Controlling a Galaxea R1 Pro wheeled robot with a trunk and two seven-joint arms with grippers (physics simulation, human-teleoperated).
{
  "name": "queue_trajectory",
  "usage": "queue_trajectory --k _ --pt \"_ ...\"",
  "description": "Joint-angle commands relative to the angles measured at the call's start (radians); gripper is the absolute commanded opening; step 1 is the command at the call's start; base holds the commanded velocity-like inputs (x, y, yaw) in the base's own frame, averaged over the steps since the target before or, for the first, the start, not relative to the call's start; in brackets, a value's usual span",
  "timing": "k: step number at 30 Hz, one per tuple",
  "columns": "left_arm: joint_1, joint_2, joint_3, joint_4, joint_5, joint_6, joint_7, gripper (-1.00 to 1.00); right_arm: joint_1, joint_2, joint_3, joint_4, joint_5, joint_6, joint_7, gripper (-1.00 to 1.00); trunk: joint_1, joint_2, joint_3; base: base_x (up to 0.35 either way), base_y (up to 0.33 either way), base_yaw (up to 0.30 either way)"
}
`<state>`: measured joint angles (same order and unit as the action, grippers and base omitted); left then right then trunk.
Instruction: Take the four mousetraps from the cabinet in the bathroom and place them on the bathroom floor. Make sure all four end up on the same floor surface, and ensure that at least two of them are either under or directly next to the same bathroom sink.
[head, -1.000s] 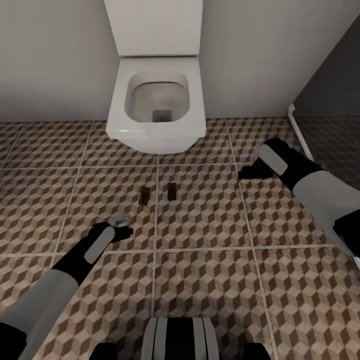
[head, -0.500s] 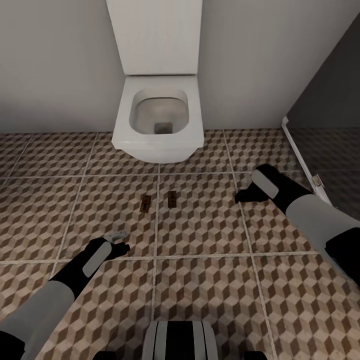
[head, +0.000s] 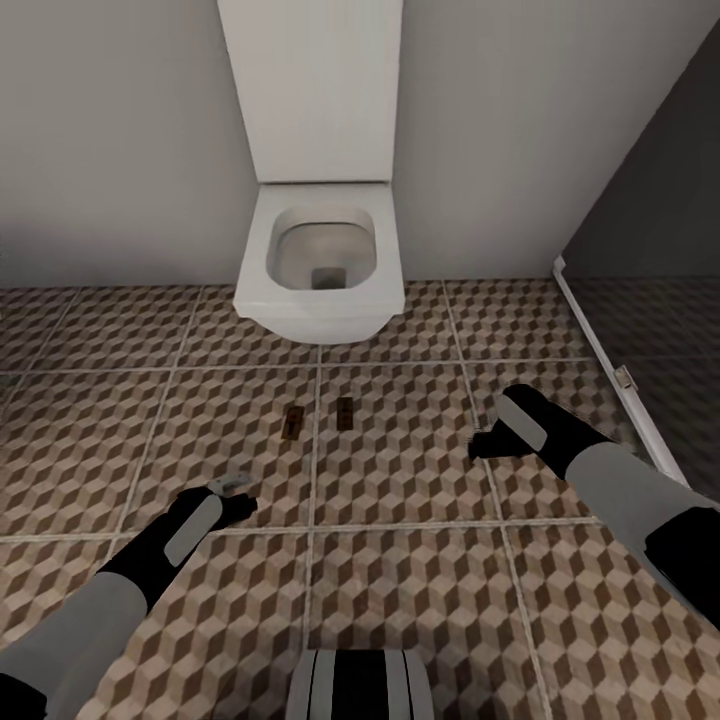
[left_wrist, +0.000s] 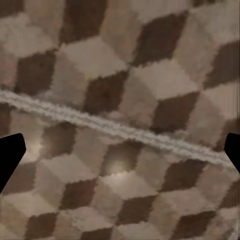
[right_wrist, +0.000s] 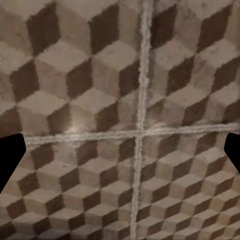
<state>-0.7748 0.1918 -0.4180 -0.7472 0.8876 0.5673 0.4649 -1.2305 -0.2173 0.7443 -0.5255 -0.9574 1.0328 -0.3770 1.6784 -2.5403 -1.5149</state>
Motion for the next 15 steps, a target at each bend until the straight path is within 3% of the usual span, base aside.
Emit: queue_trajectory --k 1,5,6,10,15 --pt "0.003 0.001 -0.006 0.001 0.003 -0.003 0.01 1.0 0.014 -0.001 0.008 -0.003 -0.01 -0.009 -0.008 1.0 -0.001 0.0 0.003 0.0 0.0 0.0" --pt "0.029 0.001 -0.008 0.031 -0.066 -0.039 0.006 1.0 0.073 -0.001 0.008 -0.005 -0.002 -0.057 -0.007 1.0 -0.002 0.001 0.019 0.0 0.0 0.0" --pt "0.029 0.001 -0.008 0.031 -0.066 -0.039 0.006 1.0 0.073 -0.001 0.008 -0.005 -0.002 -0.057 -0.007 1.0 -0.003 0.001 0.023 0.0 0.0 0.0" --pt "0.043 0.001 -0.008 0.069 -0.147 -0.091 0.003 1.0 0.116 0.001 0.008 -0.007 0.003 -0.103 -0.005 1.0 -0.005 0.002 0.038 0.0 0.0 0.0" --pt "0.049 0.001 -0.008 0.097 -0.186 -0.12 0.0 1.0 0.152 0.005 0.009 -0.014 0.006 -0.128 -0.003 1.0 -0.007 0.003 0.057 0.0 0.0 0.0"
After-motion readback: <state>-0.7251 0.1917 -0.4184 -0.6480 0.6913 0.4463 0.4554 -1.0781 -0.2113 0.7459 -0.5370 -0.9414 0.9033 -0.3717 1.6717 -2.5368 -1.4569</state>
